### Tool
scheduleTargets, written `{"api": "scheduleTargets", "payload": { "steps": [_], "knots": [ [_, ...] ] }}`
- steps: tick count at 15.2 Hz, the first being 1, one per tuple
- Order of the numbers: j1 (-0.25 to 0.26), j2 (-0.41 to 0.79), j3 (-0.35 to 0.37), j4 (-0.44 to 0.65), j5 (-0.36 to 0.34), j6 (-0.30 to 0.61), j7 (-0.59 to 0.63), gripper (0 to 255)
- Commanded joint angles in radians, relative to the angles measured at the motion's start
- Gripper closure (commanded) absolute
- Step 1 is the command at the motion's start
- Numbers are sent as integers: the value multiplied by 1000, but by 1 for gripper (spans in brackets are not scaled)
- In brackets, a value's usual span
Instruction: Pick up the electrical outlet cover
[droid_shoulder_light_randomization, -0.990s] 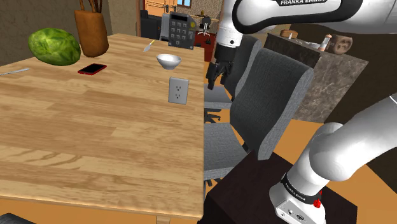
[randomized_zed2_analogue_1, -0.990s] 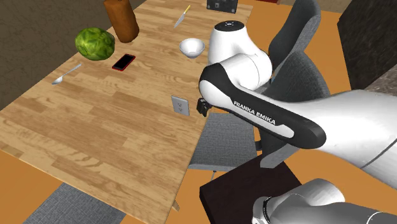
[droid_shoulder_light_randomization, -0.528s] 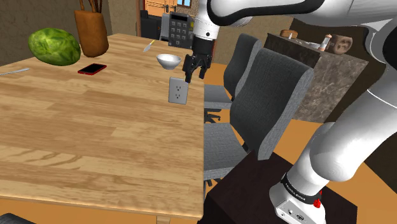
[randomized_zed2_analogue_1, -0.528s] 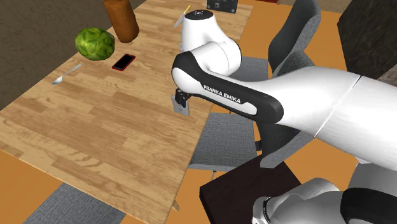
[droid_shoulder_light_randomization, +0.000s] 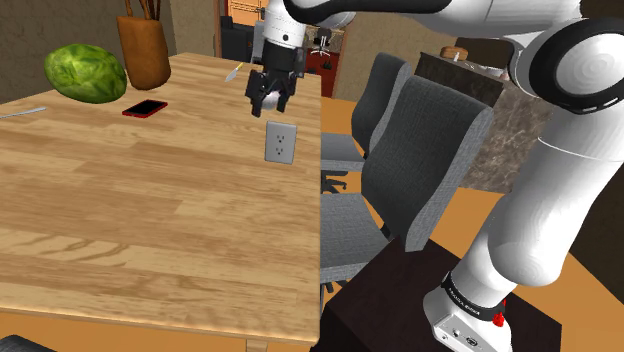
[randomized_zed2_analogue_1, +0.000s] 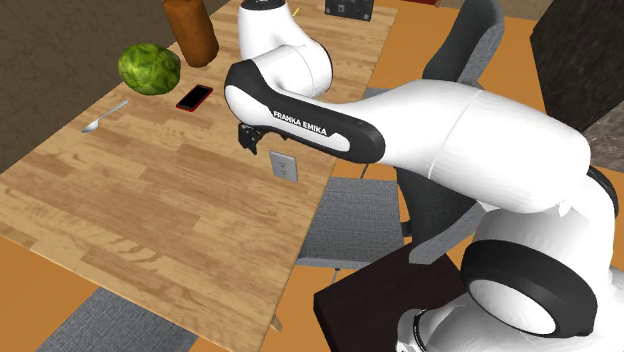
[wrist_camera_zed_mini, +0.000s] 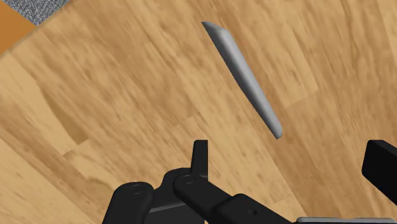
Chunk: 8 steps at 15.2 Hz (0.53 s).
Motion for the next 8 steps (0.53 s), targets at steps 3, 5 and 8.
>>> {"api": "scheduleTargets", "payload": {
  "steps": [3,5,8],
  "knots": [
    [4,17,2,-15,-2,36,1,0],
    [3,16,2,-43,-2,63,-1,0],
    [3,16,2,-78,-1,98,-3,0]
  ]
}}
